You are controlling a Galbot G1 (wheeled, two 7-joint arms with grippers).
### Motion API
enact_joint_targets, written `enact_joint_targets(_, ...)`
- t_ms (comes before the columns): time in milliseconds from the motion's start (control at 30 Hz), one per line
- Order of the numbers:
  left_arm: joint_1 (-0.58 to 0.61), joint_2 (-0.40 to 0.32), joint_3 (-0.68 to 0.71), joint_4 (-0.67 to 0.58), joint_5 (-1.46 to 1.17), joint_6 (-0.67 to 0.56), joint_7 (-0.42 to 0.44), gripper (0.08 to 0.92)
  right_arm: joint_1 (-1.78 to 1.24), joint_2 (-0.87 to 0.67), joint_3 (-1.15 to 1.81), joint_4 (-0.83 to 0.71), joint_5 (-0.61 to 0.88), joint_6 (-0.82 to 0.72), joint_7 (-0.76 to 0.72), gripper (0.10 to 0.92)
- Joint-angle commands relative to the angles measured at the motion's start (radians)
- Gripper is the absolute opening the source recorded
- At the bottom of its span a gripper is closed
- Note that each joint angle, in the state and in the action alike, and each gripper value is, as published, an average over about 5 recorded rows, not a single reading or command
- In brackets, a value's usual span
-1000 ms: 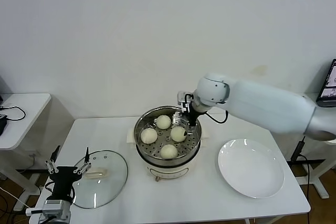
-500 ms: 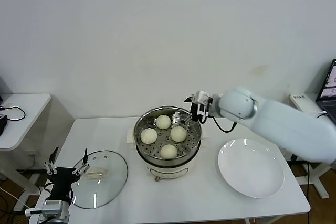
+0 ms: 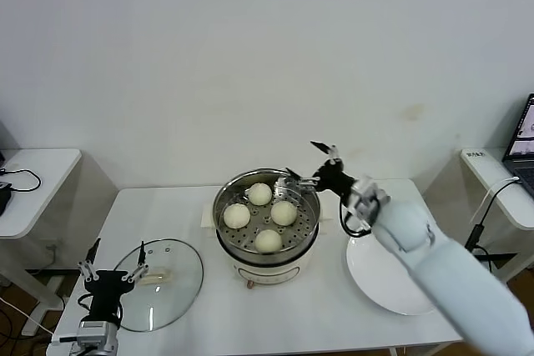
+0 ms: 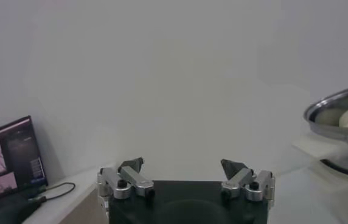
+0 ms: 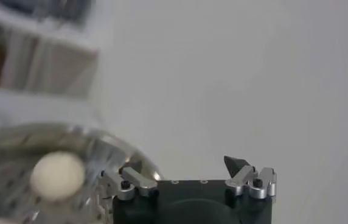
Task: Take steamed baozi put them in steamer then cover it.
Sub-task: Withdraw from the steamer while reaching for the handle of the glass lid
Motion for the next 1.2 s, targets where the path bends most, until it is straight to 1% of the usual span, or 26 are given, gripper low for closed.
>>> enact_joint_targets(33, -0.006, 0.007, 0.016, 0.048, 0.068, -0.025, -0.004, 0.823, -0.597, 0.346, 0.69, 0.042, -0.096, 0.267, -0.124, 0.823)
enact_joint_targets(167, -0.012, 0.017, 0.013, 0.079, 0.213, -0.055, -0.013, 0.823, -0.677, 0.429, 0.77, 0.048, -0.045, 0.254, -0.174, 0.823)
enact_joint_targets(300, -0.008, 0.037, -0.009, 0.117, 0.431, -0.081, -0.005, 0.823, -0.732, 0.46, 0.805, 0.047, -0.018, 0.225, -0.155, 0.823)
enact_joint_targets(467, 0.002, 0.103, -0.024, 0.186, 0.613, -0.096, 0.023, 0.823, -0.767, 0.466, 0.832, 0.045, -0.024, 0.182, -0.103, 0.823)
enact_joint_targets(600, 0.021, 0.159, -0.046, 0.236, 0.824, -0.132, 0.016, 0.823, -0.783, 0.47, 0.832, 0.056, -0.031, 0.162, -0.095, 0.823)
enact_joint_targets(700, 0.069, 0.183, -0.081, 0.237, 0.957, -0.153, 0.006, 0.823, -0.787, 0.479, 0.827, 0.061, -0.034, 0.158, -0.095, 0.823)
enact_joint_targets(800, 0.131, 0.187, -0.102, 0.224, 1.035, -0.172, -0.009, 0.823, -0.788, 0.485, 0.822, 0.057, -0.038, 0.159, -0.094, 0.823)
enact_joint_targets(900, 0.151, 0.178, -0.094, 0.22, 1.071, -0.181, -0.018, 0.823, -0.788, 0.486, 0.816, 0.055, -0.037, 0.16, -0.092, 0.823)
enact_joint_targets(1033, 0.116, 0.166, -0.044, 0.227, 1.076, -0.176, -0.005, 0.823, -0.79, 0.486, 0.809, 0.056, -0.025, 0.153, -0.089, 0.823)
enact_joint_targets(1200, 0.039, 0.154, 0.023, 0.261, 1.075, -0.161, 0.008, 0.823, -0.811, 0.488, 0.799, 0.07, -0.037, 0.15, -0.092, 0.823)
